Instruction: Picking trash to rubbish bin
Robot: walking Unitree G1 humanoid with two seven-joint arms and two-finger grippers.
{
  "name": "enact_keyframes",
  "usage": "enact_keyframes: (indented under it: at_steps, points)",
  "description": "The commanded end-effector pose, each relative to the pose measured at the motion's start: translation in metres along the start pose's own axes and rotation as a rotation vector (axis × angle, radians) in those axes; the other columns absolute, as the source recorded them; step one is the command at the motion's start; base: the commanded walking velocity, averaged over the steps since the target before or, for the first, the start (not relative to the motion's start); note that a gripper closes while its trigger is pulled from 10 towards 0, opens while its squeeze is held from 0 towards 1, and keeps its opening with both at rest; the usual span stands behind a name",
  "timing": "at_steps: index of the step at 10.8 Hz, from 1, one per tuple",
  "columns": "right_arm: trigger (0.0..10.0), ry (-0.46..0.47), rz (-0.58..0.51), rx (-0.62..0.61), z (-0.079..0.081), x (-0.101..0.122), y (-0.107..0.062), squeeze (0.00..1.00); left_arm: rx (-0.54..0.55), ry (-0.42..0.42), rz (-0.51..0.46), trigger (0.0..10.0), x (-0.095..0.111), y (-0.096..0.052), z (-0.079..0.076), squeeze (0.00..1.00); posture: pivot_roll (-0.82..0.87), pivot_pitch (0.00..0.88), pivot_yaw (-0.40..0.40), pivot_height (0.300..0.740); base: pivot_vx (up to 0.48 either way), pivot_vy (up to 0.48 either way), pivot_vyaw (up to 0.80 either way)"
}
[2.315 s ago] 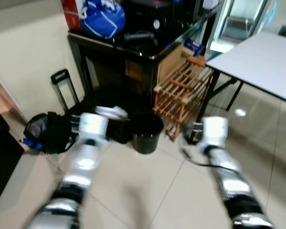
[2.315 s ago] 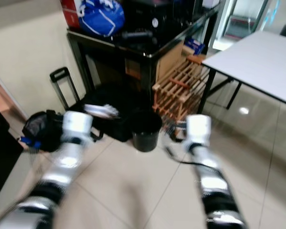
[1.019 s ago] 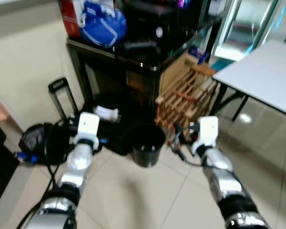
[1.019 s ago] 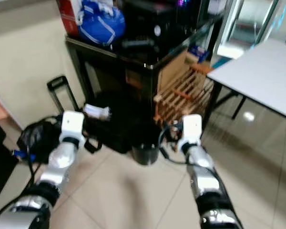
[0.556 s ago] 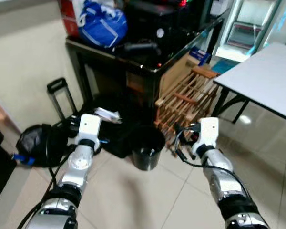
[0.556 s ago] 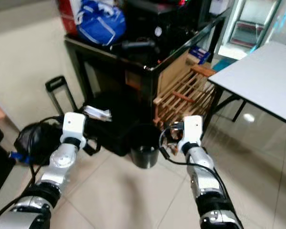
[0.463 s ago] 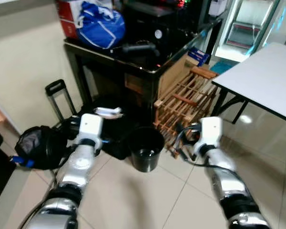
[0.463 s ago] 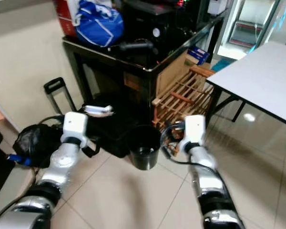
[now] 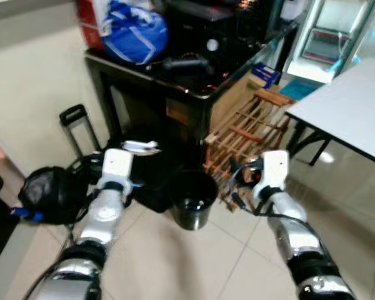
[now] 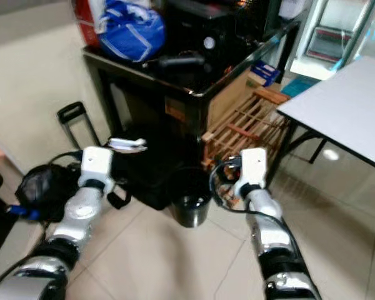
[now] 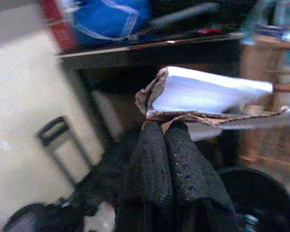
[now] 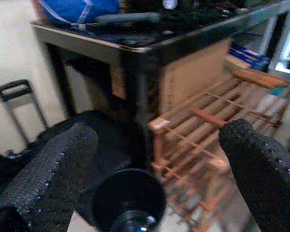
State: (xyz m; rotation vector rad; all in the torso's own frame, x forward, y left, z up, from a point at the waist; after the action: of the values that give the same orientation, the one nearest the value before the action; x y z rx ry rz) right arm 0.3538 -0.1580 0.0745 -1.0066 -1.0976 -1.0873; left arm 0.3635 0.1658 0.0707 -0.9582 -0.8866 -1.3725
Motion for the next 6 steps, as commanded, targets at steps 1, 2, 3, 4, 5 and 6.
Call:
enact_keyframes:
  at_steps: [1, 2, 3, 4, 5, 6]
  points:
    - [10.0, 0.005, -0.002, -0.005, -0.0012, 0.0015, 0.0009, 0.0, 0.012, 0.011, -0.008, 10.0, 0.0043, 0.0035, 0.0053, 0.0, 0.0, 0.011, 0.025, 0.74, 0.337, 0.0, 0.0]
    - [10.0, 0.004, -0.002, -0.004, -0.0013, 0.0014, 0.0006, 0.0, 0.01, 0.01, -0.008, 10.0, 0.004, 0.0033, 0.0048, 0.0, 0.0, 0.012, 0.024, 0.74, 0.345, 0.0, 0.0]
    - [10.0, 0.003, -0.001, -0.005, -0.0014, 0.0014, 0.0004, 0.0, 0.01, 0.01, -0.007, 10.0, 0.0039, 0.0032, 0.0047, 0.0, 0.0, 0.013, 0.024, 0.74, 0.349, 0.0, 0.0]
    - [10.0, 0.003, -0.001, -0.005, -0.0016, 0.0012, 0.0003, 0.0, 0.01, 0.011, -0.006, 10.0, 0.0036, 0.0031, 0.0046, 0.0, 0.0, 0.013, 0.023, 0.74, 0.341, 0.0, 0.0]
    - [10.0, 0.003, 0.001, -0.006, -0.0018, 0.0007, 0.0001, 0.0, 0.01, 0.014, -0.003, 10.0, 0.0028, 0.0026, 0.0046, 0.0, 0.0, 0.016, 0.025, 0.74, 0.345, 0.0, 0.0]
    - [10.0, 0.003, 0.001, -0.005, -0.0016, 0.0003, -0.0001, 0.0, 0.01, 0.015, -0.002, 10.0, 0.0024, 0.0024, 0.0047, 0.0, 0.0, 0.016, 0.025, 0.74, 0.345, 0.0, 0.0]
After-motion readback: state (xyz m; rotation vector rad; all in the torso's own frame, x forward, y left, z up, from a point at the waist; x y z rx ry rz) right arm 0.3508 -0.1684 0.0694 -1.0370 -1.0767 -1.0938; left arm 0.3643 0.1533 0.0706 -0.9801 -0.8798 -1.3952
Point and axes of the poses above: a point about 5 cm out from each wrist's last joint towards the gripper, its own y axis pointing out of the wrist towards the gripper, its own x axis along the axis of the wrist's last joint, z = x × y, the point moved 3 cm from there along y, pointing out of the wrist towards the gripper, and after that the axes turned 8 degrees about y, right-handed, at the moved point
